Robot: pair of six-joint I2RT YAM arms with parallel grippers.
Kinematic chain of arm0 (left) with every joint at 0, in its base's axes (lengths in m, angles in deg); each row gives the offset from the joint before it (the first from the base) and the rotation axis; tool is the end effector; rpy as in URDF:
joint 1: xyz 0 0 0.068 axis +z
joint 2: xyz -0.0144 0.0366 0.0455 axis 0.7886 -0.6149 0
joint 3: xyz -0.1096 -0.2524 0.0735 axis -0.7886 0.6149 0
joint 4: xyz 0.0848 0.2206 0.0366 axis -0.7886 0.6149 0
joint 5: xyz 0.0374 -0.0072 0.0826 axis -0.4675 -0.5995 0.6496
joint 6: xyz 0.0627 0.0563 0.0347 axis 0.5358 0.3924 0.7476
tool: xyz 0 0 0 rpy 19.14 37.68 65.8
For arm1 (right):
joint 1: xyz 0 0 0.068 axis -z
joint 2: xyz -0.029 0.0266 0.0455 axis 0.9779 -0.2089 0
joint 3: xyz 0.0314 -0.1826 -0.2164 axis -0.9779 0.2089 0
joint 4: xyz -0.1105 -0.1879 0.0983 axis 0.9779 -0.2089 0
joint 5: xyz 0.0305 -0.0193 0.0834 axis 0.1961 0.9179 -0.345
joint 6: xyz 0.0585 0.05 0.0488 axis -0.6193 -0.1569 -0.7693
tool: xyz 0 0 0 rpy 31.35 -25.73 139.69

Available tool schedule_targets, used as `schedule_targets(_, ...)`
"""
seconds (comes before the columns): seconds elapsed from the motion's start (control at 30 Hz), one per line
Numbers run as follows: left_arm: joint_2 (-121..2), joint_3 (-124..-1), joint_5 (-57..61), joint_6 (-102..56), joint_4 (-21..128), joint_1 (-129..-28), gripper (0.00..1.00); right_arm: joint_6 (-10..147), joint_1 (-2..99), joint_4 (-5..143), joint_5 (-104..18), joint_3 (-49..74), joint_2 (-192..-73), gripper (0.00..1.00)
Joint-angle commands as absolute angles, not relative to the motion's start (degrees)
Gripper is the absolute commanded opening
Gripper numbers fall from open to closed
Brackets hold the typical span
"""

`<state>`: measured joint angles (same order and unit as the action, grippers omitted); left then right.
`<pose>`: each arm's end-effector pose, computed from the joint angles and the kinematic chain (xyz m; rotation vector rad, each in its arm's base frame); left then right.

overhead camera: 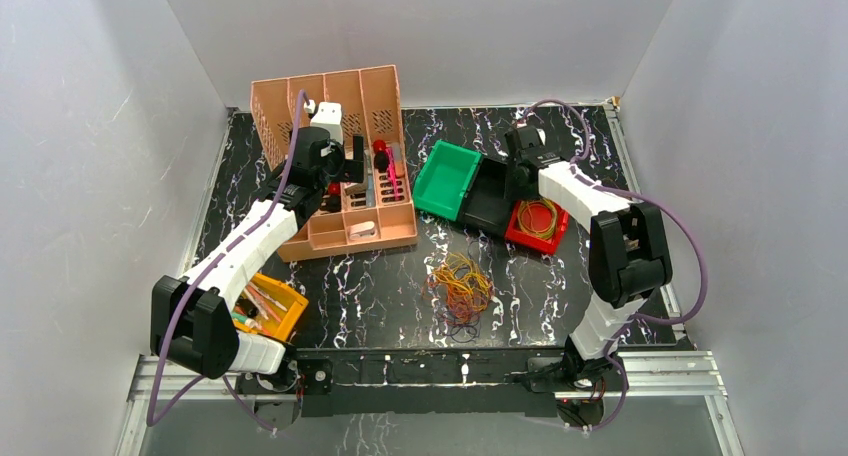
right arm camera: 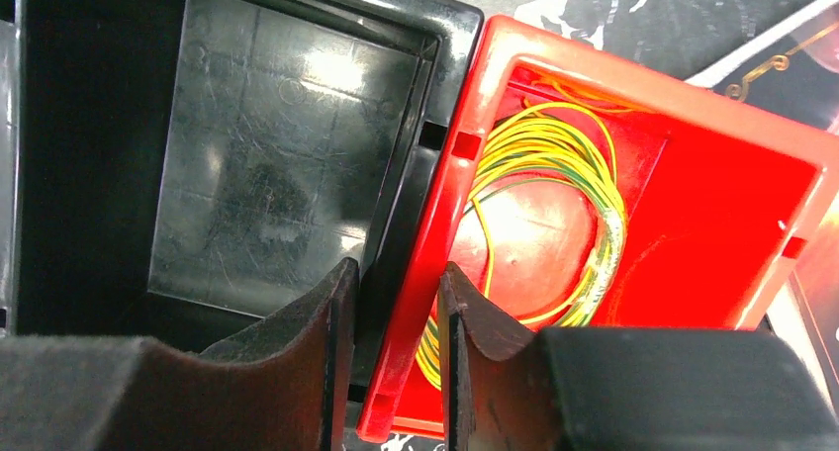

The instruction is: Untangle the cables

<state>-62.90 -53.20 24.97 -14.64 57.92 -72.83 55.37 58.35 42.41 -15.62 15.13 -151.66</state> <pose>0.3238 -0.1010 0.3345 0.1081 1.8740 -0.0533 0.3670 0.1020 0.2142 0.1446 2.4477 -0.1264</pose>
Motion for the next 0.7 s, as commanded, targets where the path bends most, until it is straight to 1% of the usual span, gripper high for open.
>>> schedule_targets(0.0, -61.0, -55.0, 25.4, -14.3, 57.9, -72.5, 0.98, 64.6, 56.8, 40.8, -26.5, 15.8, -148.8, 0.14)
schedule_targets(0.13, -60.9, -54.9, 25.8, -14.1, 57.9, -72.5, 0.98, 65.9, 56.5, 41.6, -28.4, 16.1, -148.9, 0.14)
schedule_targets(0.37, -61.4, -55.1, 25.1, -14.4, 58.0, -72.5, 0.98, 63.6, 56.4, 43.4, -25.3, 13.3, -150.9, 0.16)
schedule_targets(0.47, -61.5, -55.1, 25.2, -14.4, 58.2, -72.6, 0.98, 61.9, 56.4, 43.8, -24.6, 11.3, -153.9, 0.17)
schedule_targets(0.5, -61.4, -55.1, 25.2, -14.4, 58.2, -72.6, 0.98, 61.4, 56.4, 43.4, -24.3, 10.4, -154.4, 0.20)
schedule_targets(0.57, -61.2, -55.0, 25.4, -14.2, 58.2, -72.5, 0.98, 60.6, 56.4, 42.4, -23.7, 9.1, -155.0, 0.29)
schedule_targets(0.67, -60.8, -54.9, 25.7, -14.2, 58.0, -72.6, 0.98, 59.1, 56.4, 42.1, -22.1, 9.4, -153.8, 0.49)
